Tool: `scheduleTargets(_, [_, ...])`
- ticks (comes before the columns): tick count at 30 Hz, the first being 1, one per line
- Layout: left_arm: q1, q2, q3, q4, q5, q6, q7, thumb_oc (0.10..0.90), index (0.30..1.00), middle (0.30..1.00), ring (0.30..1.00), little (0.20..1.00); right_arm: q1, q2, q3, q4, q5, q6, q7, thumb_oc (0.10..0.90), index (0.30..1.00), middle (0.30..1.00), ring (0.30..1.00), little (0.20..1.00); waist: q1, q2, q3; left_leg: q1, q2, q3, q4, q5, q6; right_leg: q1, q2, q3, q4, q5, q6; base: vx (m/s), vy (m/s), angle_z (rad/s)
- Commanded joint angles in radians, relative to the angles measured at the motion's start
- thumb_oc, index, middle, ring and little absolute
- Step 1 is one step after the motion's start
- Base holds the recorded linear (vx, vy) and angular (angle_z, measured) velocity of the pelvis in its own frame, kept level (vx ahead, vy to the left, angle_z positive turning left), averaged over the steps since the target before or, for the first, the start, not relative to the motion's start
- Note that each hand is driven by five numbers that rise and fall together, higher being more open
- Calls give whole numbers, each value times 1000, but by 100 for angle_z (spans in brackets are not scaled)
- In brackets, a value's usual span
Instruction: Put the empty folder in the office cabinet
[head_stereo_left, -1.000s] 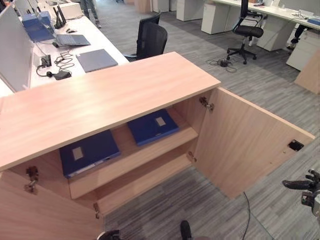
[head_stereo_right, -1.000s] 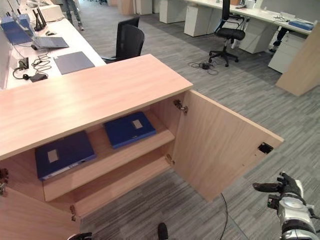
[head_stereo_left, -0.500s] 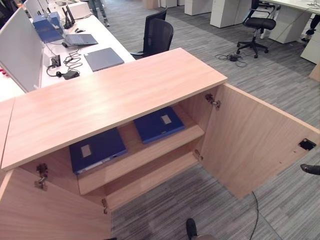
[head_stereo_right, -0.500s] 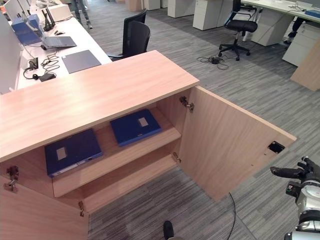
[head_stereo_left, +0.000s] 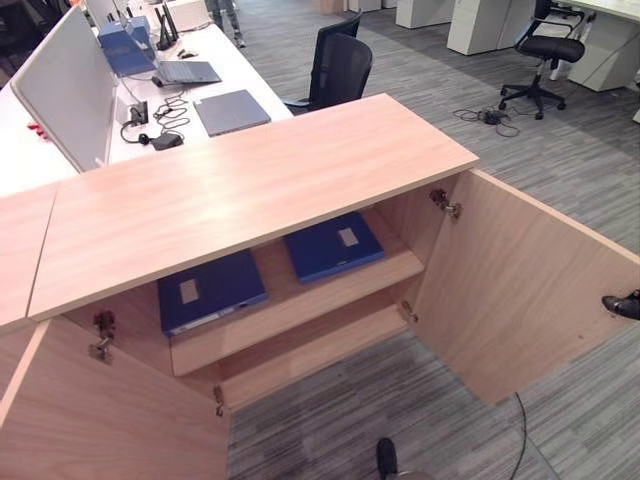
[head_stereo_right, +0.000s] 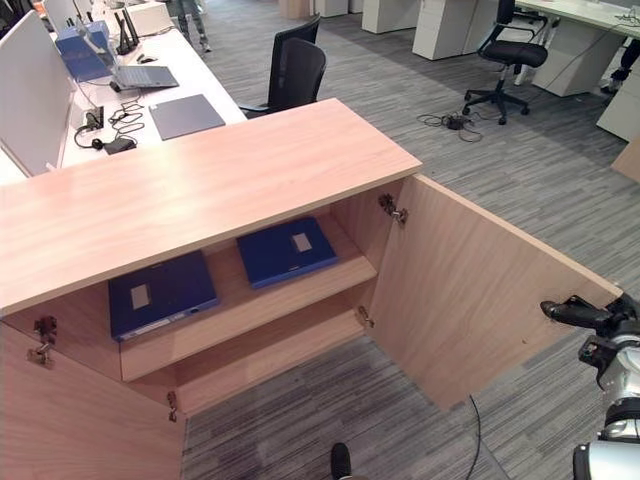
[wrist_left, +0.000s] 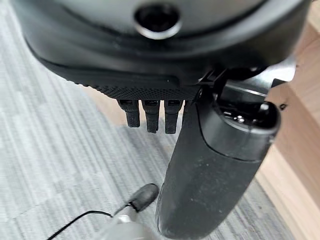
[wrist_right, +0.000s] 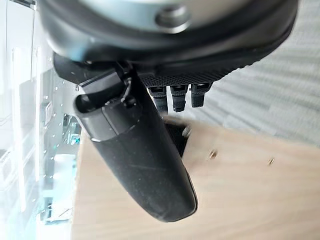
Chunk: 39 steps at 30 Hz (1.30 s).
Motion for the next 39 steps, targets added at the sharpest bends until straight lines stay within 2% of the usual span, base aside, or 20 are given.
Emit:
scheduleTargets(1, [-21,81,-16,25,0,-23,-21,800,900,900,900,900,-126,-65,14,-120,145,-112,89,800,900,900,900,900,25,-42,-28,-7,20,-35,-4,-1,-28,75,25,3,5,-129,52,0,0,0])
scheduleTargets(3, [-16,80,-11,25,14,-17,-26,800,900,900,900,900,-98,-15,54,-294,216,-90,182,800,900,900,900,900,25,-44,-26,-13,21,-37,-4,5,-31,70,27,-1,6,-128,49,-5,-15,1])
scheduleTargets(4, [-16,80,-10,25,14,-17,-26,800,900,900,900,900,-97,-14,53,-295,216,-90,181,800,900,900,900,900,26,-46,-28,-16,21,-36,-4,8,-31,67,27,0,5,-125,47,0,0,0])
scheduleTargets(7, [-9,66,-5,26,46,-11,-40,800,900,900,900,900,-27,69,158,-558,221,-66,286,800,900,900,900,900,22,-49,-27,-13,22,-31,-4,7,-32,67,30,0,7,-126,45,2,-7,-7])
scheduleTargets(9, [-7,63,-3,25,55,-12,-42,800,900,900,900,900,2,88,180,-635,219,-54,313,800,900,900,900,900,23,-51,-30,-16,22,-28,-4,9,-32,63,30,2,6,-123,43,0,7,-19])
scheduleTargets(10, [-11,53,3,16,73,-17,-49,800,900,900,900,900,61,120,261,-789,210,-15,388,800,900,900,900,900,20,-51,-28,-12,23,-25,-4,7,-32,64,30,-1,9,-124,42,1,16,-20])
scheduleTargets(12, [-15,45,8,7,97,-24,-55,800,900,900,900,900,130,150,348,-940,202,28,461,800,900,900,900,900,20,-50,-27,-11,24,-23,-4,7,-32,63,29,-2,12,-123,41,-2,27,-35])
scheduleTargets(13, [-14,46,8,6,97,-24,-55,800,900,900,900,900,131,150,347,-940,202,28,461,800,900,900,900,900,21,-51,-31,-15,24,-22,-4,10,-32,58,29,0,12,-121,40,-3,59,-52])
scheduleTargets(14, [-13,34,11,-9,114,-34,-58,800,900,900,900,900,214,208,441,-1057,210,79,517,800,900,900,900,900,21,-51,-25,-8,23,-23,-4,5,-30,63,28,-2,14,-122,39,-7,30,-55])
scheduleTargets(15, [-13,34,12,-9,114,-33,-58,800,900,900,900,900,214,208,441,-1057,210,79,517,800,900,900,900,900,22,-52,-29,-13,23,-22,-4,7,-31,58,28,0,14,-121,38,0,71,-42])
scheduleTargets(16, [-5,25,9,-24,124,-41,-60,800,900,900,900,900,270,270,515,-1118,206,88,534,800,900,900,900,900,28,-50,-24,-7,23,-27,-4,2,-28,65,25,-8,14,-122,39,-2,29,-29])
scheduleTargets(17, [-5,26,9,-24,124,-41,-60,800,900,900,900,900,270,271,515,-1118,206,88,534,800,900,900,900,900,29,-51,-27,-11,22,-26,-4,4,-29,61,25,-7,14,-121,38,-1,49,-24])
scheduleTargets(19, [7,19,0,-50,126,-55,-65,800,900,900,900,900,292,350,577,-1134,192,83,541,800,900,900,900,900,42,-51,-26,-12,22,-33,-4,3,-26,63,21,-14,15,-120,38,0,60,-6])
scheduleTargets(20, [19,11,-15,-63,127,-63,-57,800,900,900,900,900,320,470,579,-1085,221,72,513,800,900,900,900,900,56,-51,-23,-7,20,-41,-4,1,-22,70,18,-20,16,-119,39,7,81,18])
scheduleTargets(22, [29,3,-34,-72,129,-65,-47,800,900,900,900,900,348,589,600,-1002,281,77,486,800,900,900,900,900,69,-53,-22,-9,19,-50,-4,1,-20,70,15,-26,19,-119,38,0,59,43])
scheduleTargets(24, [32,2,-49,-79,128,-67,-41,800,900,900,900,900,347,651,615,-957,297,45,455,800,900,900,900,900,82,-60,-27,-16,18,-60,-4,3,-18,68,13,-31,19,-118,37,4,30,69])
scheduleTargets(27, [31,0,-68,-82,122,-69,-36,800,900,900,900,900,356,719,610,-914,339,50,438,800,900,900,900,900,100,-67,-26,-21,16,-83,-4,3,-16,71,7,-49,22,-120,37,16,43,55])
scheduleTargets(35, [24,7,-85,-89,105,-71,-36,800,900,900,900,900,403,730,581,-875,390,33,416,800,900,900,900,900,135,-91,-14,-60,6,-179,9,7,-14,78,-8,-123,28,-142,33,2,-4,60])
scheduleTargets(36, [15,8,-75,-94,76,-71,-37,800,900,900,900,900,398,704,569,-874,359,4,401,800,900,900,900,900,148,-95,0,-77,2,-223,26,5,-15,83,-11,-151,32,-155,25,-4,-65,65])
scheduleTargets(39, [-4,7,-65,-102,35,-66,-50,800,900,900,900,900,392,658,570,-865,263,-24,377,800,900,900,900,900,153,-101,6,-98,0,-257,35,9,-17,80,-14,-176,34,-166,19,-9,-57,55])
